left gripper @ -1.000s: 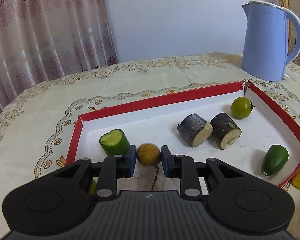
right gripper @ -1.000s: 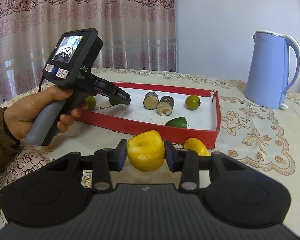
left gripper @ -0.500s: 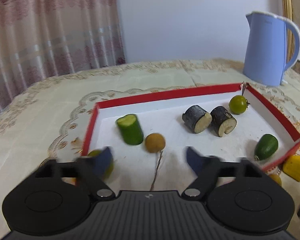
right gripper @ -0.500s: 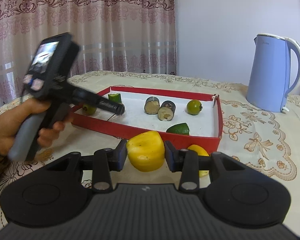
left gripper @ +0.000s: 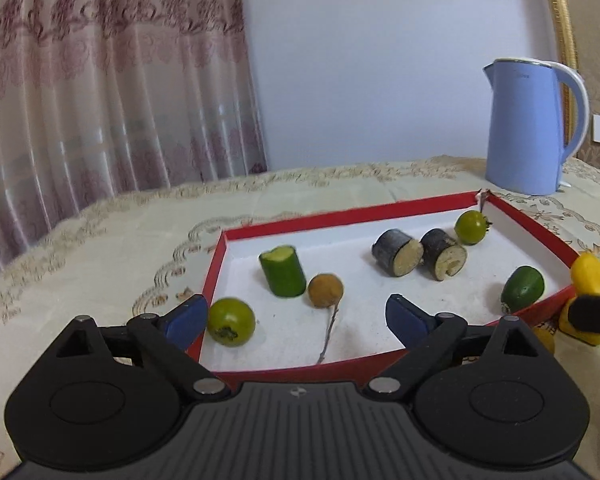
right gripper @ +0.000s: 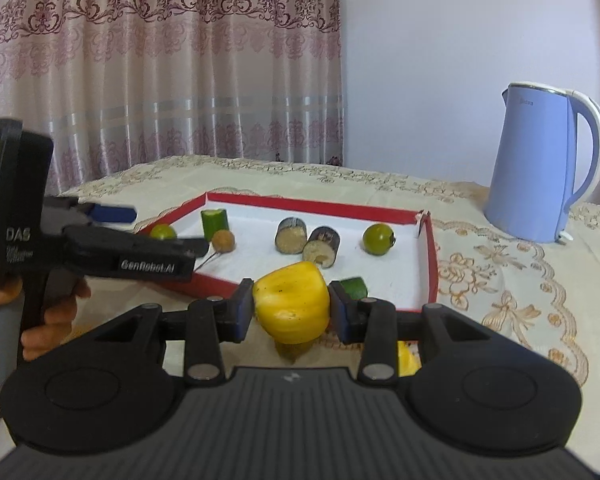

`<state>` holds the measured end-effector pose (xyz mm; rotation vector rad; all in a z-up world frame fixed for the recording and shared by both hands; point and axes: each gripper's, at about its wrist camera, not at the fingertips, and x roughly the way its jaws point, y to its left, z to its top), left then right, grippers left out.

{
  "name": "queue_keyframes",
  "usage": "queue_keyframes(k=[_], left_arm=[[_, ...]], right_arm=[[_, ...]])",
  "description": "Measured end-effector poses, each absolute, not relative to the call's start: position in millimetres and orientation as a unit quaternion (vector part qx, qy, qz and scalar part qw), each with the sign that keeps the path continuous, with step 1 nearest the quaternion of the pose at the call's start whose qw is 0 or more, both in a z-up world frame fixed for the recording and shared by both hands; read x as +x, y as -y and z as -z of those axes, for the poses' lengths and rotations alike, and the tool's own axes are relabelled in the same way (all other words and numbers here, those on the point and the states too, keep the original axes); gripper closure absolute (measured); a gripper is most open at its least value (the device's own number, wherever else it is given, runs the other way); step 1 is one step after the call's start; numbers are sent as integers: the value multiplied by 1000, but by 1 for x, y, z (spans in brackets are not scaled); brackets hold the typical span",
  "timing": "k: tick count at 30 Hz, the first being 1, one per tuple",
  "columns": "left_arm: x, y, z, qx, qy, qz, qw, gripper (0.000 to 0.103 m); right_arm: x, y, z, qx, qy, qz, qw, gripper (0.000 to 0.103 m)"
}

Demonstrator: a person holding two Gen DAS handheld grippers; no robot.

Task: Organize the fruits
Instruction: 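Carry the yellow lemon over the tray and lower it with the right tool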

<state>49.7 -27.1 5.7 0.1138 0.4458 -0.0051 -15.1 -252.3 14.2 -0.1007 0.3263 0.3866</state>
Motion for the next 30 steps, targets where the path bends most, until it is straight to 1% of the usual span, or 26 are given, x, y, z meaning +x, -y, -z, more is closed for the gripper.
queue_keyframes(k=[5,12,14,18,30], left_arm=[[52,18,-4,37,-228,-4,973,7],[52,22,-1,49,-230,-5,972,7],[52,22,-1,49,-231,-4,972,7],[55,20,1,45,-241,-6,970,7],[58,21,2,46,-249,-6,967,7]], right_arm=[[2,241,-26,-63,-154,-191,967,66],[47,211,-40,-91,-167,-181,965,66],[59,204,-38,-92,-168,-171,967,66],[72,203,-23,-57,-170,-177,968,66],[76,197,-8,-76,-188,-187,961,66]])
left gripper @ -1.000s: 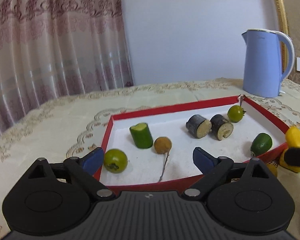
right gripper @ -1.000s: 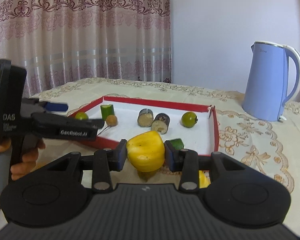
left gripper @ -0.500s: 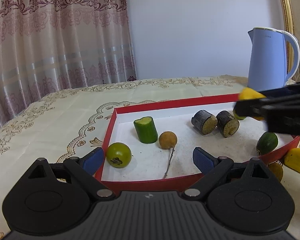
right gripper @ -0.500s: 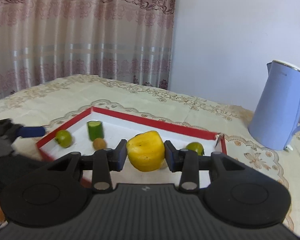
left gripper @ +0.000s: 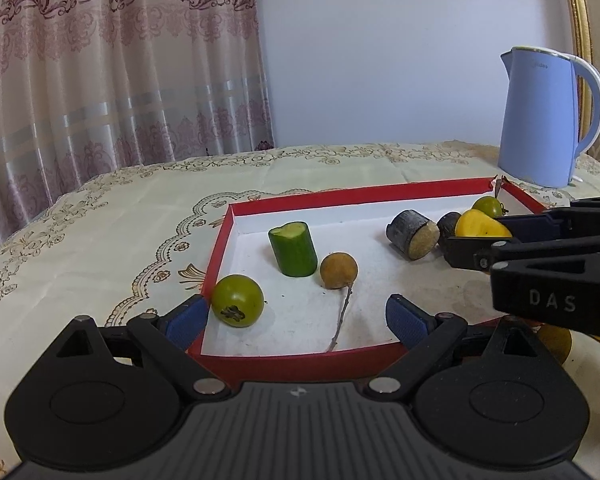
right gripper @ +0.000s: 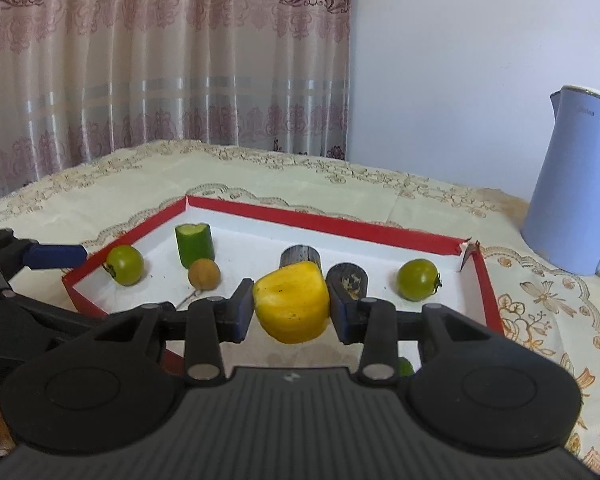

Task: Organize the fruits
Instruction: 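Carry the yellow lemon over the tray and lower it with the right tool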

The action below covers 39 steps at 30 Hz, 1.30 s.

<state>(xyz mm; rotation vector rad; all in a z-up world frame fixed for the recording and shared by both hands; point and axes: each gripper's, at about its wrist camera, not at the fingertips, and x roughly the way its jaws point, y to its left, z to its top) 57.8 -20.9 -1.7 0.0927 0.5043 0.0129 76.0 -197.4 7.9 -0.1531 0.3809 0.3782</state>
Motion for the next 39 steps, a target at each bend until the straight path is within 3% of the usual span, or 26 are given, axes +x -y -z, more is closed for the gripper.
queue_keyframes(k=[39], left_arm=[[57,20,1,50,-251,-10,967,5]], right_arm=[[102,183,7,-34,-214,-178,960,65]])
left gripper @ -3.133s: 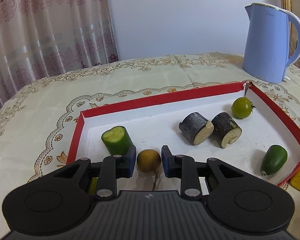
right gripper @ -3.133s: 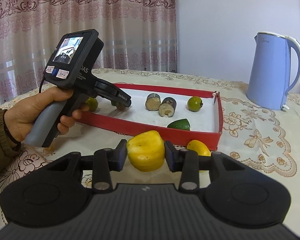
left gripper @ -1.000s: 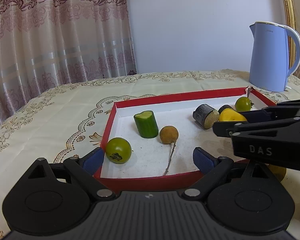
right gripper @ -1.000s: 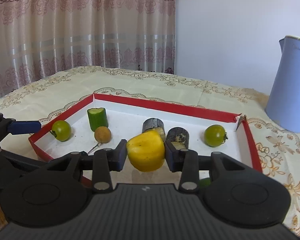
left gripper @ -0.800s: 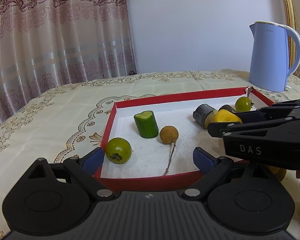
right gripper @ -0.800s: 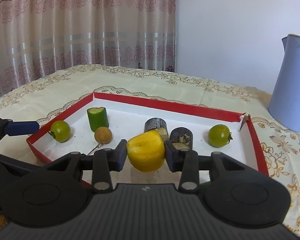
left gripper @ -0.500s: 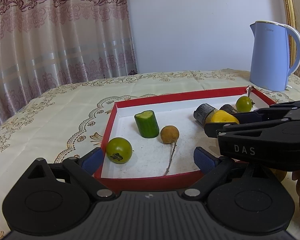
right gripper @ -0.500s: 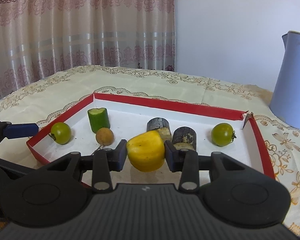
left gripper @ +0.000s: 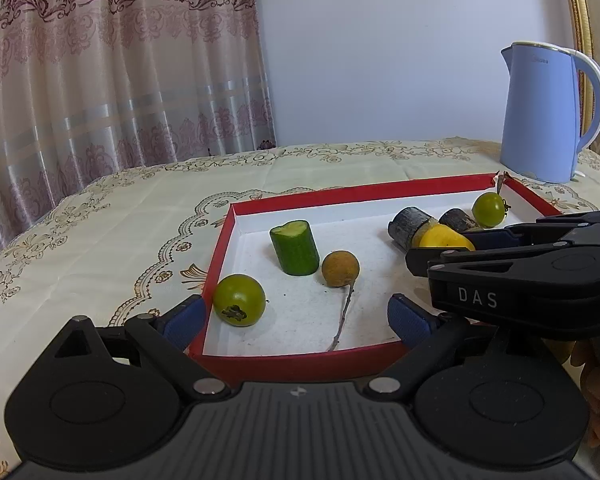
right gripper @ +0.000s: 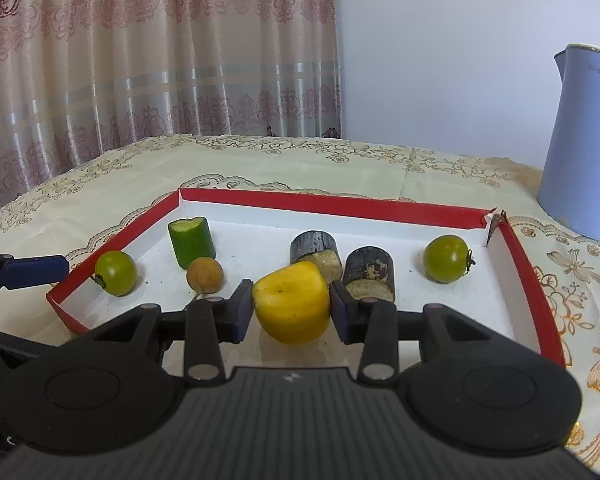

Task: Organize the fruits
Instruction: 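Carry the yellow lemon over the tray and lower it with the right tool, then open the right tool to release the lemon in the tray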

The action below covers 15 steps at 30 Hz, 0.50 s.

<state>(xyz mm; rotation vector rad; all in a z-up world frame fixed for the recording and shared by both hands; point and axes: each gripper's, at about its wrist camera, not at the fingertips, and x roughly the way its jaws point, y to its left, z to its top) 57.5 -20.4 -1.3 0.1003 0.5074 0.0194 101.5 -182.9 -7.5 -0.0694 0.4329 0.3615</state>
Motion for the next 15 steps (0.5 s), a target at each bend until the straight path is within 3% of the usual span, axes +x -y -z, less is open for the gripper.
queue_keyframes(k=[15], left_arm=[[57,19,1,51,-251,-12,967,4]], right_arm=[[102,183,8,-32,-216,-178,959,64]])
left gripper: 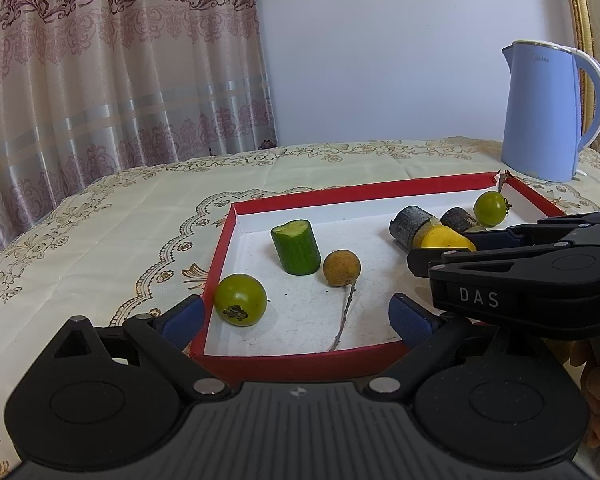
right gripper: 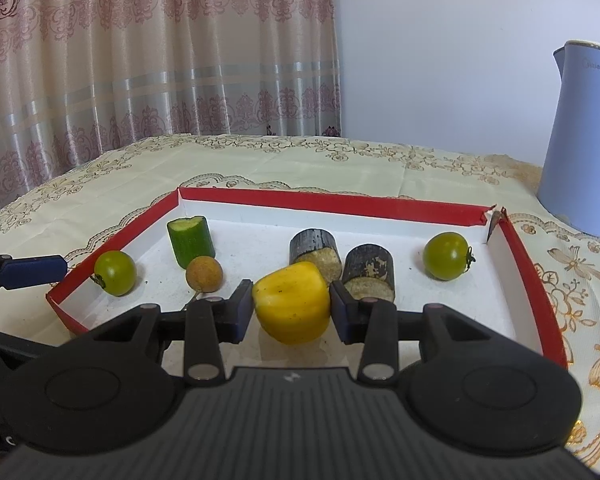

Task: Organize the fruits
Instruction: 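Open the right tool to release the lemon in the tray, then move the left tool out of the tray toward the yellow lemon on the table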

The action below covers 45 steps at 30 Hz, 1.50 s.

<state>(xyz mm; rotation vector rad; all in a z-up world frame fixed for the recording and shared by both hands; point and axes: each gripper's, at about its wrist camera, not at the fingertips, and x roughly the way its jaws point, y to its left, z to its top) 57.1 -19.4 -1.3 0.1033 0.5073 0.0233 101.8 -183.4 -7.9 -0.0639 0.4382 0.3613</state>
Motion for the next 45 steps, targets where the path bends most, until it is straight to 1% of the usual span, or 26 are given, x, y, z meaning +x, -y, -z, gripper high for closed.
queue_keyframes(k=[2,4,6,8,10,14,15,16,17,18,45], left_arm=[[57,20,1,50,-251,-11,967,4],[57,19,1,47,-252,-10,967,3],[57,18,1,46,-252,-12,967,3],[57,17,1,45,-252,-14,967,3],[57,16,1,42,-252,-14,967,3],[58,15,1,40,-253,-15,967,3],[58,16,2,40,-253,-16,966,3],[58,16,2,40,-253,-16,966,3],[58,16,2,40,-253,-16,966,3],[58,16,2,41,-254,-14,966,2],[60,15,2,40,-255,-17,966,0]], right_arm=[[102,184,8,-30,-217,-175,960,62],[103,185,9,-26,-218,-169,961,54],[105,186,10,-22,-221,-167,961,50],[105,187,10,-21,-223,-159,962,43],[106,189,10,-17,-226,-152,962,35],[107,190,12,-15,-230,-139,963,26],[108,190,12,-15,-232,-129,964,18],[109,190,12,-15,-236,-114,965,7],[111,192,13,-14,-242,-99,965,1],[111,192,13,-13,-244,-93,965,0],[112,193,13,-14,-248,-94,964,0]])
